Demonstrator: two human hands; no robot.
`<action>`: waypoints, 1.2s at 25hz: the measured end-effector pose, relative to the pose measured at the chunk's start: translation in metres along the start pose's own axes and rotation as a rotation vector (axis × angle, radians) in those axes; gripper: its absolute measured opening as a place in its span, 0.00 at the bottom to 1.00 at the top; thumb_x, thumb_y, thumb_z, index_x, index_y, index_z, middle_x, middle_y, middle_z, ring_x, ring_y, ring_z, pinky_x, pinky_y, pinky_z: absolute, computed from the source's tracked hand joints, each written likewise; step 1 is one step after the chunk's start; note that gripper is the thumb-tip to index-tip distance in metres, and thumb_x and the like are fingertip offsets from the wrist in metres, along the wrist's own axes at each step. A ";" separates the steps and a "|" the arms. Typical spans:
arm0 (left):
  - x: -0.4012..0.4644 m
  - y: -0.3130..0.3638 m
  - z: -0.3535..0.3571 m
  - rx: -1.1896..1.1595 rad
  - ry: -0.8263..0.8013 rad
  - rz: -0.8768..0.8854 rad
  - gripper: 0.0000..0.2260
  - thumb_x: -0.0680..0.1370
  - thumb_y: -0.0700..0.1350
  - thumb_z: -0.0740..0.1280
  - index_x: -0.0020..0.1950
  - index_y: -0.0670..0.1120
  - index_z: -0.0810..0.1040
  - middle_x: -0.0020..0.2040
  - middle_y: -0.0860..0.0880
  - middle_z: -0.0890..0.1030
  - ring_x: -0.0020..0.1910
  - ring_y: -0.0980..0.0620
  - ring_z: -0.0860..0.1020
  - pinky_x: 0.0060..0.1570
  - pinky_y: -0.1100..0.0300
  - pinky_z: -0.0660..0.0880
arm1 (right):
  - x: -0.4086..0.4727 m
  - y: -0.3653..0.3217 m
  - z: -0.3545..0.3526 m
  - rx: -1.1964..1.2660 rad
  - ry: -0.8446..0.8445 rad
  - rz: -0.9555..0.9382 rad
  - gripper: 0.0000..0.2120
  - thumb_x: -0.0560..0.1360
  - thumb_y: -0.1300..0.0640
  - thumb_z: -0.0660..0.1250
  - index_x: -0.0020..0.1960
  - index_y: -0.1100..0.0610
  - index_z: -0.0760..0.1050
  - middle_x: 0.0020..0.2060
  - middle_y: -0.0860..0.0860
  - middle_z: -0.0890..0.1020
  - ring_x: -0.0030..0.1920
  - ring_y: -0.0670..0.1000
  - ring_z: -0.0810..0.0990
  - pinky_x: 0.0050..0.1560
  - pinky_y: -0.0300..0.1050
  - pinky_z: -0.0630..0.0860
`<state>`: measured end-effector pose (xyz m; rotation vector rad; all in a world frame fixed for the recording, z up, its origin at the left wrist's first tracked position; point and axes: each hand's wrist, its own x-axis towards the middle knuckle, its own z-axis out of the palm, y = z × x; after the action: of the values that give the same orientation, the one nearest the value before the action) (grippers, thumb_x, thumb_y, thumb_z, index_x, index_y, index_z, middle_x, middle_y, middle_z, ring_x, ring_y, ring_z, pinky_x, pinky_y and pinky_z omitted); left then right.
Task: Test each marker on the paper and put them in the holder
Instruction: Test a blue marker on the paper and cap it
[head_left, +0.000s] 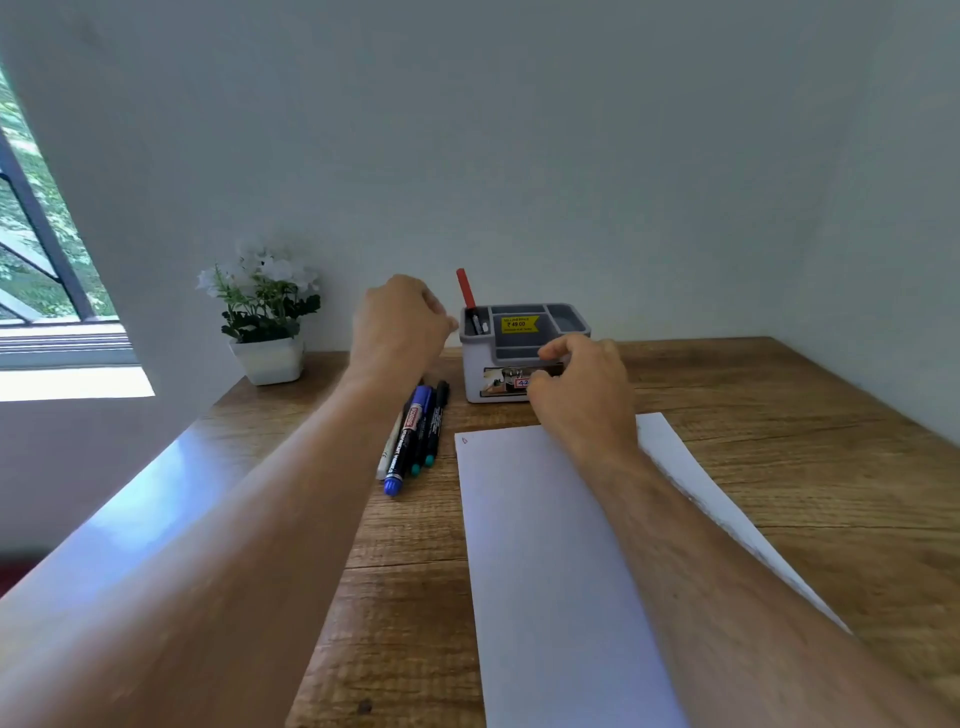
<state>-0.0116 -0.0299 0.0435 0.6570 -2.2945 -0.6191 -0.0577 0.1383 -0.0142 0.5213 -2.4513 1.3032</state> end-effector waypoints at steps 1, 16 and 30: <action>-0.007 -0.002 -0.007 0.103 -0.055 -0.024 0.09 0.72 0.48 0.75 0.46 0.45 0.81 0.44 0.48 0.83 0.41 0.51 0.81 0.43 0.56 0.79 | -0.001 -0.001 0.000 0.003 0.000 -0.015 0.13 0.73 0.57 0.71 0.56 0.49 0.76 0.59 0.51 0.73 0.47 0.46 0.71 0.42 0.37 0.69; -0.048 -0.031 0.007 0.390 -0.152 -0.154 0.22 0.70 0.59 0.75 0.49 0.43 0.79 0.37 0.47 0.77 0.32 0.51 0.76 0.26 0.59 0.71 | -0.007 -0.008 0.006 -0.012 -0.053 -0.129 0.10 0.74 0.58 0.70 0.54 0.50 0.77 0.49 0.48 0.80 0.47 0.47 0.78 0.43 0.39 0.74; -0.047 -0.004 -0.010 -0.695 -0.157 -0.208 0.13 0.71 0.51 0.72 0.31 0.46 0.83 0.28 0.52 0.81 0.23 0.57 0.70 0.31 0.59 0.68 | -0.014 -0.021 0.017 0.267 -0.204 -0.300 0.20 0.76 0.39 0.64 0.61 0.50 0.78 0.43 0.45 0.84 0.40 0.42 0.82 0.41 0.40 0.81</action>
<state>0.0272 -0.0073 0.0268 0.5104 -1.9553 -1.5158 -0.0380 0.1157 -0.0142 1.0932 -2.2440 1.5153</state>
